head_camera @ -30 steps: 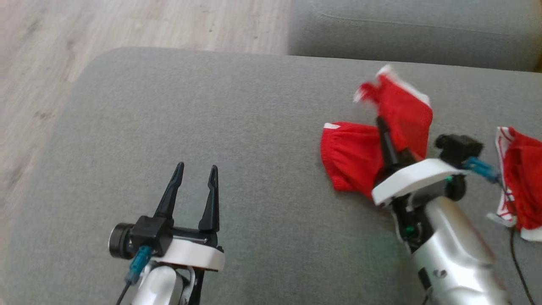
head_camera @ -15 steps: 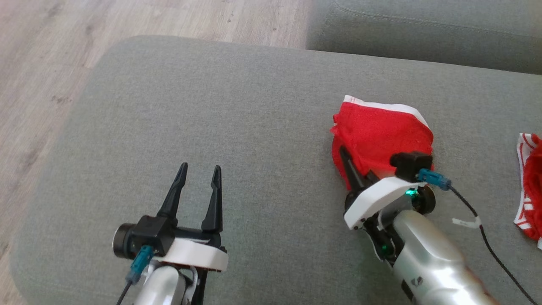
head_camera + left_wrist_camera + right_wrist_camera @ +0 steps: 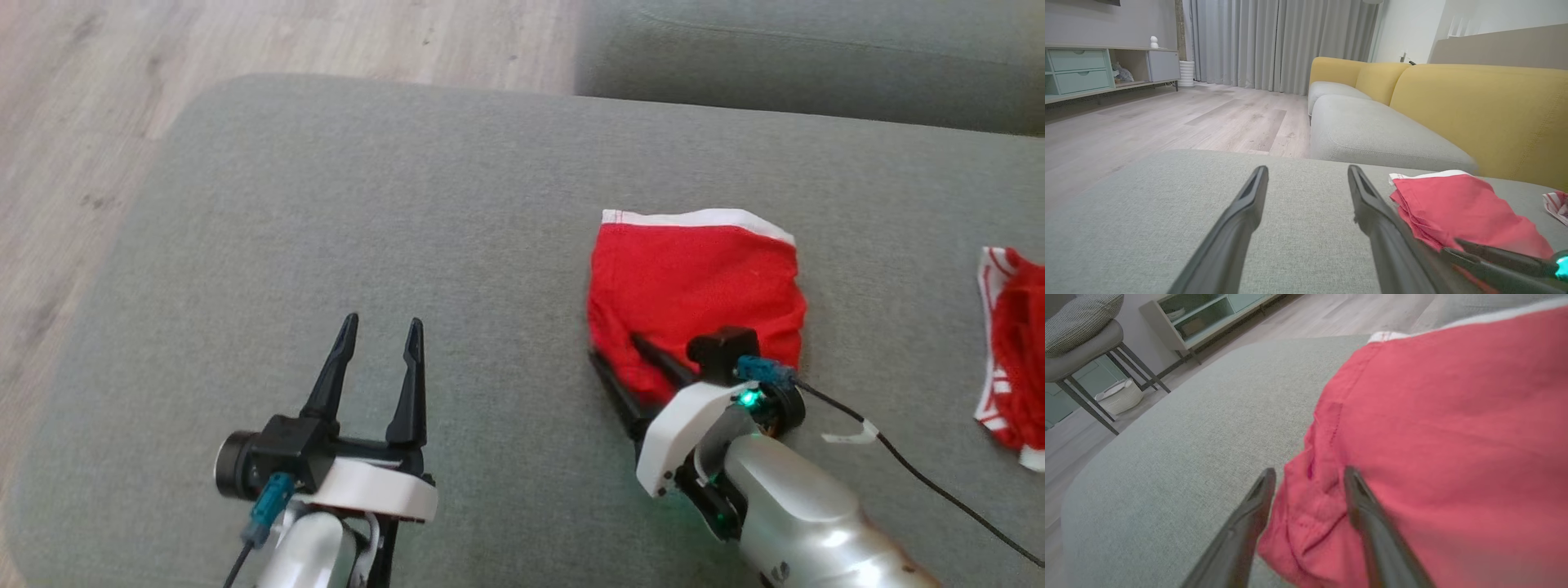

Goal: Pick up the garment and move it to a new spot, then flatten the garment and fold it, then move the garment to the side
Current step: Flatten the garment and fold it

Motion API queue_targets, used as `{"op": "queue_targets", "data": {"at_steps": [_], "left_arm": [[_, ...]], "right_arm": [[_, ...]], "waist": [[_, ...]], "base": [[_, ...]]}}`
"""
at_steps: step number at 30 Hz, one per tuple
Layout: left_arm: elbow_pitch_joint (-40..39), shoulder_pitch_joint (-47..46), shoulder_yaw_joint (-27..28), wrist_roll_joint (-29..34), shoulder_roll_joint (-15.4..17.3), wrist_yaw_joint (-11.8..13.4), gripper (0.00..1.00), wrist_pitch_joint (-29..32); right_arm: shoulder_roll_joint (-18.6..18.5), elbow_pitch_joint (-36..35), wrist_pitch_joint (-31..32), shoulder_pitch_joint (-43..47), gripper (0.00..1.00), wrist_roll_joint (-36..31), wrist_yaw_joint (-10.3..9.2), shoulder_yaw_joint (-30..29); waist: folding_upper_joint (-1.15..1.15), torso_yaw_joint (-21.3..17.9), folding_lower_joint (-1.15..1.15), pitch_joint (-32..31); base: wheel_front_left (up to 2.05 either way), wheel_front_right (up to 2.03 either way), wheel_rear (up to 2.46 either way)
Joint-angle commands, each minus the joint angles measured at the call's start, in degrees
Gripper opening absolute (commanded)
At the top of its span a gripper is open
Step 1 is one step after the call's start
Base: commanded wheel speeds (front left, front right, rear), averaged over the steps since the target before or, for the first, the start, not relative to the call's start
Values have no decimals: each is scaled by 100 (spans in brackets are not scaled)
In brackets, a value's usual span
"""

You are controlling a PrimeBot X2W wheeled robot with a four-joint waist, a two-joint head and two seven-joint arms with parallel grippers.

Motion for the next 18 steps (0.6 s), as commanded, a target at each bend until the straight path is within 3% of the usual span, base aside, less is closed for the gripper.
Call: {"op": "queue_targets", "data": {"at_steps": [1,7,12,18], "left_arm": [[-143,-267,200,29,27,27,100,-29],[-186,-275,346,84,27,1,100,-29],[-259,-310,446,108,27,-17,100,-29],[-317,-323,515,112,27,-15,100,-29]], "right_arm": [[71,-181,-129,-238,100,-28,-4,62],[-38,-591,-329,-299,100,-253,-4,-433],[-359,-1837,-336,231,100,-867,-4,-1859],[-413,-2936,-337,1237,100,-1836,-4,-3089]], "waist": [[0,-90,0,-43],[0,-434,0,-193],[0,-718,0,-279],[0,-1009,0,-331]], "base": [[0,0,0],[0,0,0],[0,0,0],[0,0,0]]}}
